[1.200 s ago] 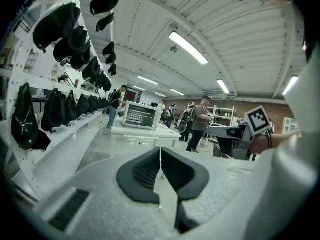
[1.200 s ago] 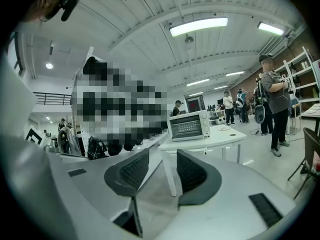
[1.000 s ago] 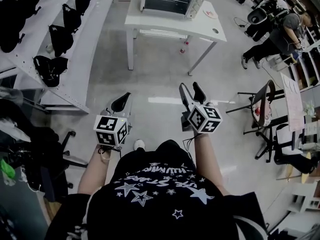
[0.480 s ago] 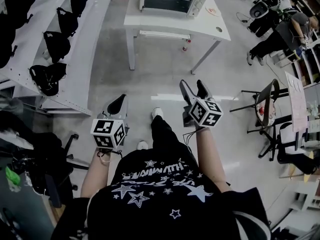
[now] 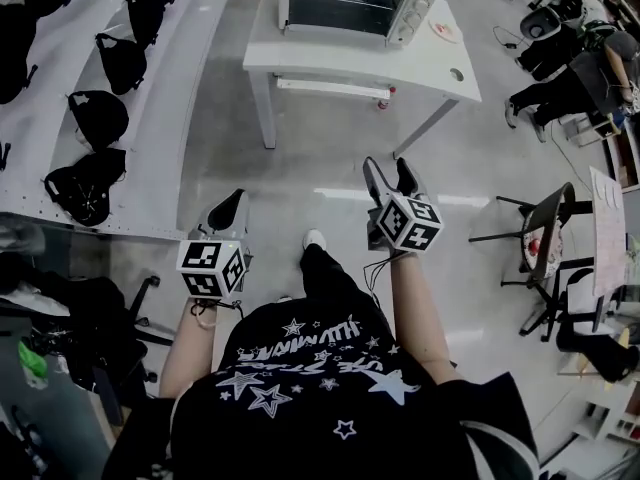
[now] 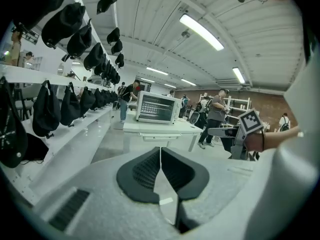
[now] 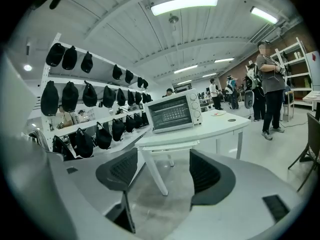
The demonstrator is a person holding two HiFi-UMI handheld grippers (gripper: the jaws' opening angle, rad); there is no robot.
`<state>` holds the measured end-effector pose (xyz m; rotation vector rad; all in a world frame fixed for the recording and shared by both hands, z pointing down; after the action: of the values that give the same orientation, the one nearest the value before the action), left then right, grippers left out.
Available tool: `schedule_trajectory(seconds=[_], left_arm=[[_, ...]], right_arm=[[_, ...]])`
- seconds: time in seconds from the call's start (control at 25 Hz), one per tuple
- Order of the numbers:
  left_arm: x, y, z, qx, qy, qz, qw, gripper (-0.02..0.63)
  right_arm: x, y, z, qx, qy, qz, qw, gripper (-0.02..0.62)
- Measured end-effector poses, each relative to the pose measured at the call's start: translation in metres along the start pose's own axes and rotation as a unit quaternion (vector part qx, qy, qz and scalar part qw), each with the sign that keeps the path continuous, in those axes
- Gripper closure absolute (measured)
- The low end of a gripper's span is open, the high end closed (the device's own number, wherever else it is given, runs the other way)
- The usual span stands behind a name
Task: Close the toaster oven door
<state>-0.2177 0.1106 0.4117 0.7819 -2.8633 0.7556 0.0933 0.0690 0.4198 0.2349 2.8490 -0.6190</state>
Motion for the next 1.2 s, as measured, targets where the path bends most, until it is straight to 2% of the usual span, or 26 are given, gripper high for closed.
schedule_trajectory(seconds=[0.24, 0.48, 0.92, 1.2], left_arm=[[0.006, -0.069, 0.032, 0.007, -0.004, 0.007, 0.9999, 0.583], [0.018, -0.117, 0.044, 0.023, 0.001, 0.025, 0.9994, 0.583], [0.02, -0.181, 0.045, 0.053, 0.018, 0.054, 0.997, 0.583], [0.028, -0.212, 0.036, 0.075, 0.014, 0.057, 0.9954, 0.583]], right_arm=[[-0.047, -0.066, 0.014, 0.02, -0.009, -0.01, 1.0, 0.29], [-0.079, -0.119, 0.013, 0.049, 0.0, -0.022, 0.999, 0.307], [-0.125, -0.195, -0.01, 0.094, -0.014, -0.029, 0.995, 0.374], [-0.143, -0.235, -0.021, 0.096, 0.014, -0.047, 0.994, 0.394]])
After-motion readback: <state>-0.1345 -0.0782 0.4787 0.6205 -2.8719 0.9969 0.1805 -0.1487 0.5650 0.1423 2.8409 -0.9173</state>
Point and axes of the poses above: the fingertips, and each gripper's own axes: y backward along the fingers, x to its left, z out of its top, the point moved 4 cm from there along y, backward along the fingers, and after that the axes turned 5 degrees about x, right-handed, at the moved point
